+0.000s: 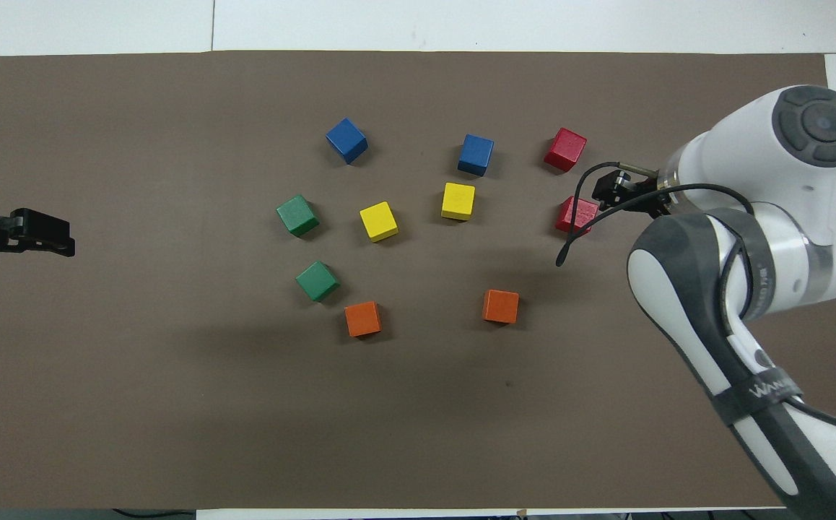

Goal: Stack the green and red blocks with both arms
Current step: 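Reach and grasp the nearer red block with the right gripper, then grasp the nearer green block with the left gripper while the right gripper carries red, then set the green block down with the left gripper while the right gripper sets red, then grasp the other green block with the left gripper while the right gripper grasps red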

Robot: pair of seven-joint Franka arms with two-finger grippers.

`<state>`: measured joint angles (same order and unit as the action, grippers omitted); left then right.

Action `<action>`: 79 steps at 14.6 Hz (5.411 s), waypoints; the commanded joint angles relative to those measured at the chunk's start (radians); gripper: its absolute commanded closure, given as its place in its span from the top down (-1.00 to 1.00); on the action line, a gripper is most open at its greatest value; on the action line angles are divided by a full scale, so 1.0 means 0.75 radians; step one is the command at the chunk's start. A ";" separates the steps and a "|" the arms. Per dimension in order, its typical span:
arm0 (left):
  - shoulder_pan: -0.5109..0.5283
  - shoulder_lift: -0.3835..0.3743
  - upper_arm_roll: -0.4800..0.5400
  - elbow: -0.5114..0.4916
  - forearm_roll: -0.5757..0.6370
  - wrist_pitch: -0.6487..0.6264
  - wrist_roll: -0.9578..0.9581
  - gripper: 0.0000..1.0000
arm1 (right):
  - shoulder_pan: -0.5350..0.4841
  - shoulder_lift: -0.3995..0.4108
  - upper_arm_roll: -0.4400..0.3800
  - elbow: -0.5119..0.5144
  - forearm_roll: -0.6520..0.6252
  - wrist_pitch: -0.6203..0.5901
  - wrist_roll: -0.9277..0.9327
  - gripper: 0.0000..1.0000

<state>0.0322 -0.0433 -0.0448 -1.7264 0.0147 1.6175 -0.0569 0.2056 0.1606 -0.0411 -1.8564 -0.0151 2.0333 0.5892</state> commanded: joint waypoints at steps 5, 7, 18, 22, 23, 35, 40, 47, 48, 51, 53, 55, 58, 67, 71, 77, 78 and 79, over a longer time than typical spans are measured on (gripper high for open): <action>-0.065 -0.073 -0.020 -0.064 -0.018 0.007 -0.055 1.00 | 0.029 0.160 0.002 -0.036 0.028 0.254 0.083 1.00; -0.151 -0.069 -0.040 -0.115 -0.022 0.156 -0.279 1.00 | 0.045 0.201 0.002 -0.036 0.028 0.306 0.094 1.00; -0.532 0.215 -0.036 -0.465 -0.022 0.831 -1.151 1.00 | 0.041 0.285 0.002 -0.153 0.026 0.555 0.053 0.99; -0.548 0.250 -0.038 -0.529 -0.020 0.962 -1.278 1.00 | 0.043 0.287 0.002 -0.161 0.026 0.551 0.051 -0.47; -0.568 0.274 -0.036 -0.521 -0.018 0.991 -1.286 1.00 | 0.043 0.287 0.002 -0.161 0.026 0.547 0.047 -0.99; -0.650 0.389 -0.032 -0.545 0.074 1.038 -1.323 -1.00 | -0.270 0.052 0.000 -0.335 0.026 0.440 -0.718 -1.00; -0.439 0.369 -0.020 -0.380 0.179 0.734 -0.812 -1.00 | -0.362 0.101 0.002 -0.386 0.026 0.582 -0.839 -1.00; 0.010 0.456 -0.024 -0.282 0.175 0.911 0.000 -1.00 | -0.374 0.179 0.002 -0.376 0.026 0.678 -0.833 -1.00; 0.041 0.485 -0.024 -0.261 0.173 0.925 0.063 -1.00 | -0.370 0.179 0.002 -0.376 0.026 0.676 -0.829 -1.00; 0.080 0.522 -0.024 -0.257 0.162 0.968 0.150 -1.00 | -0.362 0.177 0.002 -0.358 0.026 0.666 -0.829 1.00; 0.076 0.526 -0.024 -0.269 0.138 0.973 0.139 -1.00 | -0.350 0.162 0.002 -0.315 0.026 0.611 -0.827 1.00; 0.076 0.526 -0.024 -0.283 0.081 0.977 0.141 -1.00 | -0.317 0.130 0.004 -0.223 0.026 0.446 -0.820 1.00; 0.078 0.526 -0.024 -0.312 0.074 1.005 0.143 -1.00 | -0.305 0.109 0.006 -0.039 0.024 0.188 -0.792 1.00; 0.080 0.526 -0.022 -0.333 0.074 1.063 0.139 1.00 | -0.189 0.115 0.006 0.215 0.000 -0.067 -0.612 1.00; 0.011 0.589 -0.024 0.075 0.013 0.714 -0.033 1.00 | -0.066 0.180 0.006 0.232 0.002 0.031 -0.322 1.00; -0.337 0.731 -0.020 0.408 0.048 0.480 -0.928 1.00 | -0.012 0.399 0.006 0.393 0.020 0.134 -0.050 1.00; -0.396 0.749 -0.018 0.400 0.060 0.534 -1.044 1.00 | -0.012 0.410 0.006 0.393 0.016 0.138 0.005 1.00; -0.425 0.749 -0.018 0.347 0.125 0.604 -1.112 1.00 | -0.006 0.428 0.006 0.393 0.010 0.148 0.028 1.00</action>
<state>-0.2437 0.4809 -0.0766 -1.4658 0.0557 2.0126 -0.7800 0.1942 0.4332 -0.0365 -1.6151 -0.0143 2.1438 0.5514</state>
